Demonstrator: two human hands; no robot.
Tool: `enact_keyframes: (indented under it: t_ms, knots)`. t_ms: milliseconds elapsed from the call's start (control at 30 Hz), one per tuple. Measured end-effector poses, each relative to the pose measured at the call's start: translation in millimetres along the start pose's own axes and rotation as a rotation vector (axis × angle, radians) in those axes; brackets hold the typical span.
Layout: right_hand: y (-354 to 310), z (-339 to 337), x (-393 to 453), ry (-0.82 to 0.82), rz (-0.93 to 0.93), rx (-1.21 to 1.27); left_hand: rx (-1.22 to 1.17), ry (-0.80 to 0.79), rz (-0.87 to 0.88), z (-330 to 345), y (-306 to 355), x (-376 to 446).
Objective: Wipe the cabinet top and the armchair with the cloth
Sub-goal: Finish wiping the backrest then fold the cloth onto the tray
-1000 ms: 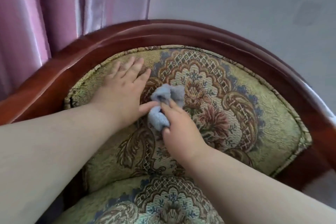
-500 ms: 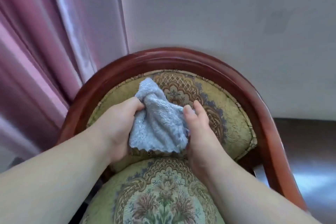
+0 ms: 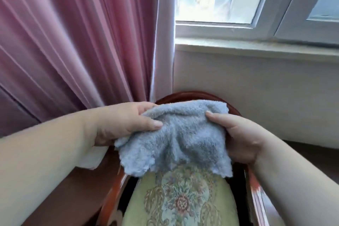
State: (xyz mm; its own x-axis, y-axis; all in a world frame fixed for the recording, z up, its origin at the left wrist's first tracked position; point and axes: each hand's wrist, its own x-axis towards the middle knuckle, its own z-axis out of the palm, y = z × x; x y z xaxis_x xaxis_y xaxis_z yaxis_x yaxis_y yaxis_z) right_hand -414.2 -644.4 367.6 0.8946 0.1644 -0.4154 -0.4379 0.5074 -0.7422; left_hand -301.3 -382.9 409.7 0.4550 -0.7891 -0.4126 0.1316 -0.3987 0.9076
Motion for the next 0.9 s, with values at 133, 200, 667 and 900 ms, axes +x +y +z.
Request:
enact_keyframes:
  t_ms: [133,200,667,900]
  knots:
    - [-16.2,20.4,-25.5,-0.117,0.070,-0.088,-0.052,0.122,-0.022,20.3,28.8,-45.3]
    - [-22.8,31.9,-34.5,-0.170,0.069,-0.092,-0.079,0.112,-0.008,36.5,41.1,-64.3]
    - [-10.4,94.2,-52.5,0.426,-0.157,-0.111,-0.280,0.693,0.244,88.4,63.3,-160.6]
    - [33.6,207.8,-34.9,-0.065,-0.146,-0.450,-0.177,0.710,0.333,30.8,25.2,-224.1]
